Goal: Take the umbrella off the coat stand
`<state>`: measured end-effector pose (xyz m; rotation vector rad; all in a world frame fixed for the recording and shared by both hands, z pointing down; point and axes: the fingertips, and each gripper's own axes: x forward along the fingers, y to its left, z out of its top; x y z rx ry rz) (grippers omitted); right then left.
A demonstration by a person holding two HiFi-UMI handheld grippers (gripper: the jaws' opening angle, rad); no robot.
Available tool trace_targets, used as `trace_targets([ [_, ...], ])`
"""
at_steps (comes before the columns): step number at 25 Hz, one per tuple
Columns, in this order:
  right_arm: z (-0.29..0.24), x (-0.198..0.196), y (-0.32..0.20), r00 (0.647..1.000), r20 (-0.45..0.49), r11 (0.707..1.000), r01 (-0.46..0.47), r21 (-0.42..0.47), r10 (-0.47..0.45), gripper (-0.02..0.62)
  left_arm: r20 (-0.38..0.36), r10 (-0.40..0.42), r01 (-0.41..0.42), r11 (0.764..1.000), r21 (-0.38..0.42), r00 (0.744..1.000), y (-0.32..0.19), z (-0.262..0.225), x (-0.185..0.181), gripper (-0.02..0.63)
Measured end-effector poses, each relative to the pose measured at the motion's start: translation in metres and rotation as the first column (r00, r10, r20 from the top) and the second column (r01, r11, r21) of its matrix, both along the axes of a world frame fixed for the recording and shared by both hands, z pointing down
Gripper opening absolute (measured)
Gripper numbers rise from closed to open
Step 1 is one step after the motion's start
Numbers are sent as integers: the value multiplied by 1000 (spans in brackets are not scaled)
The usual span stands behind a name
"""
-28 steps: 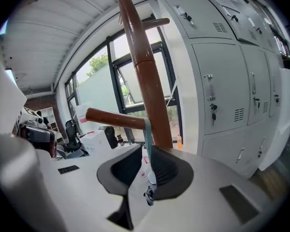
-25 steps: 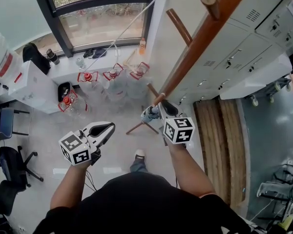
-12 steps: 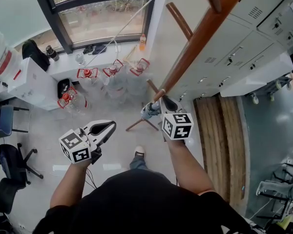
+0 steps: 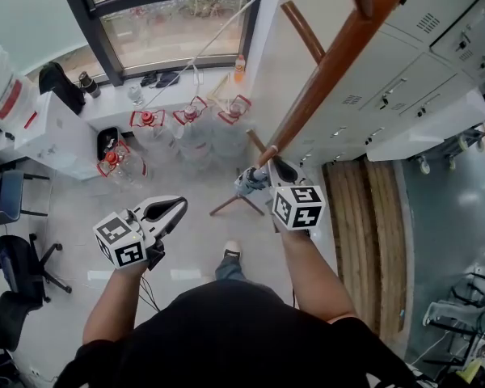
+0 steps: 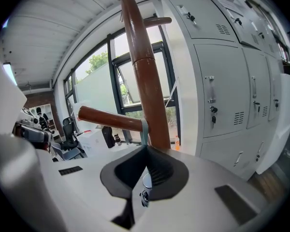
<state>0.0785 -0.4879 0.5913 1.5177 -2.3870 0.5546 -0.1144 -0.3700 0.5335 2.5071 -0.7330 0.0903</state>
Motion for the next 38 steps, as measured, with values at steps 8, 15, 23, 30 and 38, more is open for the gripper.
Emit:
trace_targets([
  [8, -1, 2, 2, 998, 44, 999, 41, 11, -41, 14, 1, -57, 57, 998, 25, 998, -11, -9, -18, 21],
  [15, -17, -5, 8, 994, 60, 995, 84, 56, -88, 14, 4, -60, 60, 998, 23, 998, -7, -9, -14, 21],
  [23, -26, -8, 21, 991, 59, 991, 113, 67, -117, 14, 2, -62, 62, 997, 38, 998, 6, -16, -10, 21],
  [30, -39, -13, 38, 989, 53, 987, 132, 88, -137, 14, 2, -66, 66, 997, 47, 998, 27, -22, -11, 21],
  [38, -53, -25, 60, 986, 39, 982, 156, 106, -161, 14, 1, -73, 73, 995, 68, 997, 50, -33, -19, 21],
])
